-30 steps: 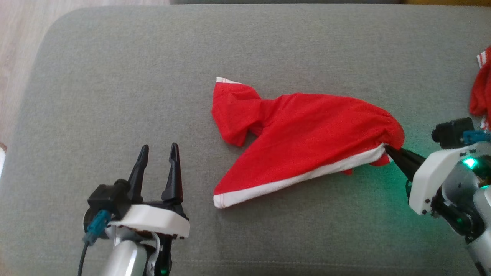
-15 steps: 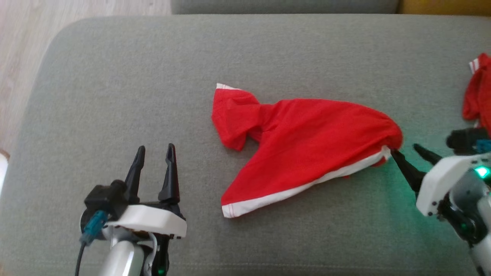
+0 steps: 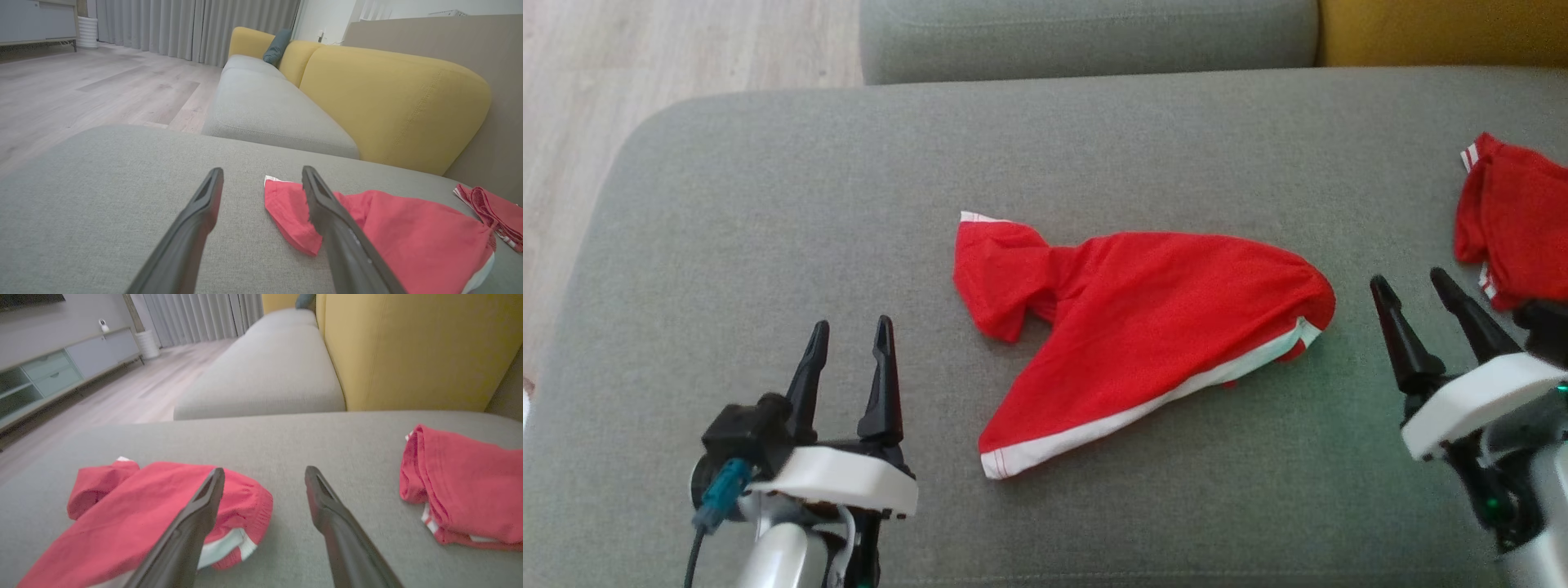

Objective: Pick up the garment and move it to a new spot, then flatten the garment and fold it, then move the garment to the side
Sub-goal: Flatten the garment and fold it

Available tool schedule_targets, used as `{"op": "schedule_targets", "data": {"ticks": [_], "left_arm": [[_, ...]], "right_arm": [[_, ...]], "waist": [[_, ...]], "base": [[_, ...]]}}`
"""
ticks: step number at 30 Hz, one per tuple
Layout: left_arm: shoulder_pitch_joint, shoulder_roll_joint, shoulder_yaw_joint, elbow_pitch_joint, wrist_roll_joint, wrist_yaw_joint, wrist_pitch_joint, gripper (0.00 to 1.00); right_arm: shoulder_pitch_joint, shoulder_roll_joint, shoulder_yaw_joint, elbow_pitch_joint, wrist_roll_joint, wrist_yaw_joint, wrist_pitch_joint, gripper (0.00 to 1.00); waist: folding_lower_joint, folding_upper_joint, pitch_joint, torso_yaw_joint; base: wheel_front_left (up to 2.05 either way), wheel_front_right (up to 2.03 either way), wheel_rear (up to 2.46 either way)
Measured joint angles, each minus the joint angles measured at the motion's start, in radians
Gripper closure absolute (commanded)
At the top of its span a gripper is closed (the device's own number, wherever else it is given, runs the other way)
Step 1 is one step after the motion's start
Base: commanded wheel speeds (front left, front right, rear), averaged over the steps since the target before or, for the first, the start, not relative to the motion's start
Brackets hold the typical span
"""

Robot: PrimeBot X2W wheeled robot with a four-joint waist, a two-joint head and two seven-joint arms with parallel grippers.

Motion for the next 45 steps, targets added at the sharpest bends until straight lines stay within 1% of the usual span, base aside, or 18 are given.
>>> {"op": "schedule_targets", "data": {"ticks": [6, 12, 16, 20, 26, 31, 45], "left_arm": [[0.019, 0.0, 0.001, -0.002, 0.008, 0.0, 0.0, 0.0], [0.042, 0.0, 0.0, 0.0, 0.007, 0.0, 0.0, 0.0], [0.044, 0.0, 0.0, 0.0, 0.007, 0.0, 0.0, 0.0], [0.056, 0.0, 0.0, 0.004, 0.007, 0.0, 0.0, 0.0], [0.058, 0.0, 0.0, 0.024, 0.007, 0.0, 0.0, 0.0], [0.057, 0.0, -0.001, 0.031, 0.008, 0.0, 0.0, 0.0], [0.057, 0.0, -0.002, 0.034, 0.008, -0.002, 0.0, 0.0]], "right_arm": [[0.0, 0.119, -0.059, -0.018, -0.103, 0.0, -0.136, 0.0], [0.017, 0.234, -0.122, -0.018, -0.228, 0.0, -0.24, 0.0], [0.04, 0.282, -0.155, -0.02, -0.311, 0.0, -0.28, 0.0], [0.081, 0.298, -0.159, -0.019, -0.352, 0.0, -0.307, 0.0], [0.122, 0.3, -0.128, 0.014, -0.309, 0.0, -0.341, 0.0], [0.124, 0.3, -0.107, 0.037, -0.309, 0.0, -0.364, 0.0], [0.124, 0.3, -0.099, 0.064, -0.309, 0.0, -0.376, 0.0]], "waist": [[0.0, 0.0, -0.032, 0.021], [0.0, 0.0, -0.063, 0.049], [0.0, 0.0, -0.076, 0.062], [0.0, 0.0, -0.082, 0.066], [0.0, 0.0, -0.083, 0.062], [0.0, 0.0, -0.083, 0.052], [0.0, 0.0, -0.081, 0.056]], "base": [[0.0, 0.0, 0.0], [0.0, 0.0, 0.0], [0.0, 0.0, 0.0], [0.0, 0.0, 0.0], [0.0, 0.0, 0.0], [0.0, 0.0, 0.0], [0.0, 0.0, 0.0]]}}
